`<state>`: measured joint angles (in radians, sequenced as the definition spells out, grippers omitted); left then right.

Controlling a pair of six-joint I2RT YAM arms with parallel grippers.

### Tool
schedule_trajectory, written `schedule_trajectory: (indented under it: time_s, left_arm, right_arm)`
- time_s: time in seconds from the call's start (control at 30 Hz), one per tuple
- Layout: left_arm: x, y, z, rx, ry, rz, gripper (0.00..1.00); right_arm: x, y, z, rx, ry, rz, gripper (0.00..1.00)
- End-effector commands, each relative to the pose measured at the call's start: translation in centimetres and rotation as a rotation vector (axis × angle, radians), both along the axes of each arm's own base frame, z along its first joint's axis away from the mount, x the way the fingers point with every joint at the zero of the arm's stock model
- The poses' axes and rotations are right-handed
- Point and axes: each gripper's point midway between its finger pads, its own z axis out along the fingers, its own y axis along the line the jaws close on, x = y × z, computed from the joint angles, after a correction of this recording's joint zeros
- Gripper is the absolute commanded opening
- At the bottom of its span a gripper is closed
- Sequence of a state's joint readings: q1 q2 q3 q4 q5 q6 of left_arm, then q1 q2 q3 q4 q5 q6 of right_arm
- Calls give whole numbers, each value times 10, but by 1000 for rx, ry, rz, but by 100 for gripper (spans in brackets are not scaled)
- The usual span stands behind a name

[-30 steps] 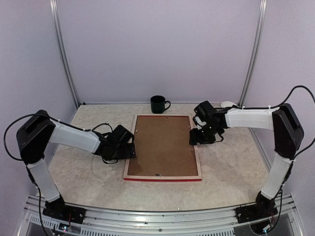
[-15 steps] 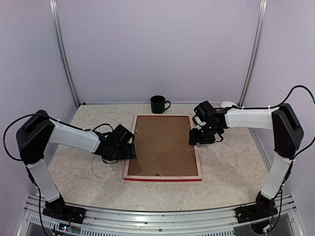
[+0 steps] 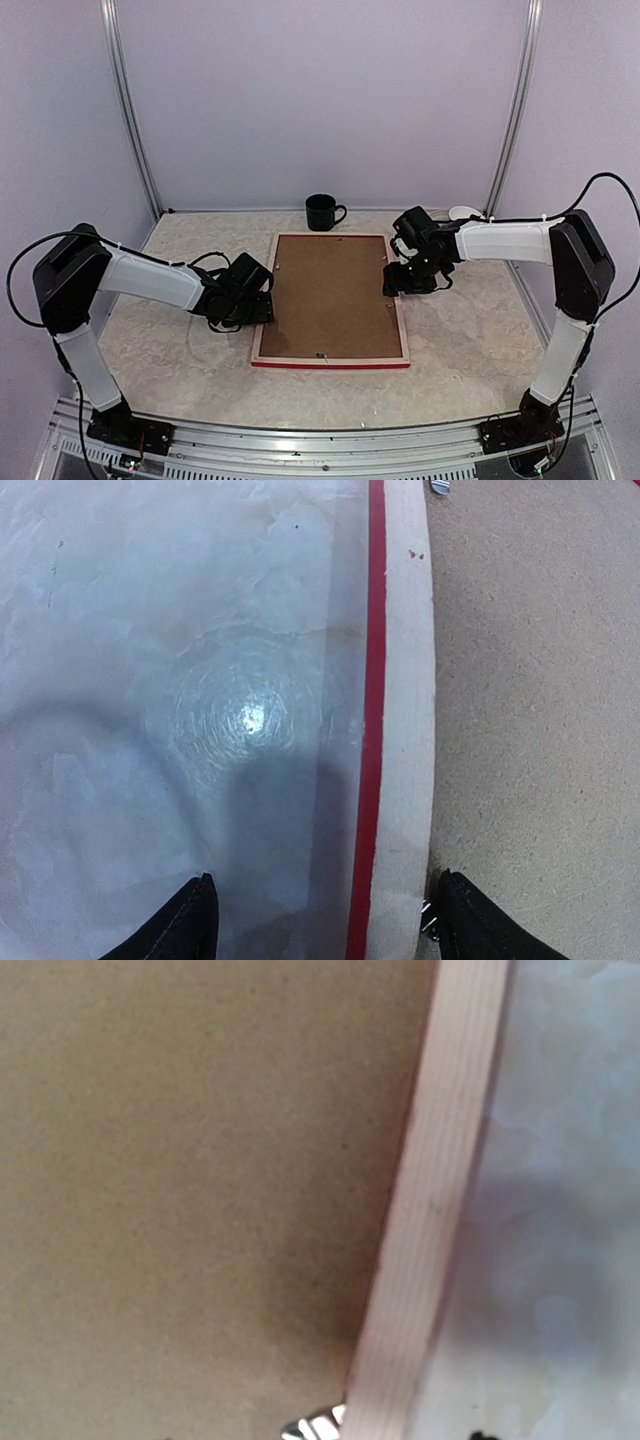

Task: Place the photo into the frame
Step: Press the fastener onto the backboard.

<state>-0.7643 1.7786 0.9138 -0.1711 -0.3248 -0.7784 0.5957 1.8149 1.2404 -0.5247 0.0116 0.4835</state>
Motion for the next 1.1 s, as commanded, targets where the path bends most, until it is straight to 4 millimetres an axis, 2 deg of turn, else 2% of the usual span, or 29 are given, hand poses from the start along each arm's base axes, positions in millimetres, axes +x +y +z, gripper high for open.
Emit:
schedule_trajectory:
  time_s: [0.0,0.23,0.47,0.53,0.63,0.8,1.07]
  left_arm:
    - [-26,13,-34,57,144,-22,71]
    - [-26,12,-35,53,146,-21,62]
    - [-26,13,-31,46,134,-15,62]
    - [-24,13,-28,44,127,-12,63]
    - [-19,15,-23,42,110,-1,73]
    - [-1,18,1,19,56,16,82]
    - [41,22,39,-11,-26,63,83]
  right_arm:
    - [1,7,0,7,-7,16,63]
    - [2,8,-1,5,-6,18,63]
    - [2,8,-3,2,-2,18,63]
    - [2,8,-3,1,-1,18,65]
    - [2,8,-4,0,0,19,72]
    - [1,6,-4,-10,3,24,83]
    - [2,8,-2,2,-2,31,83]
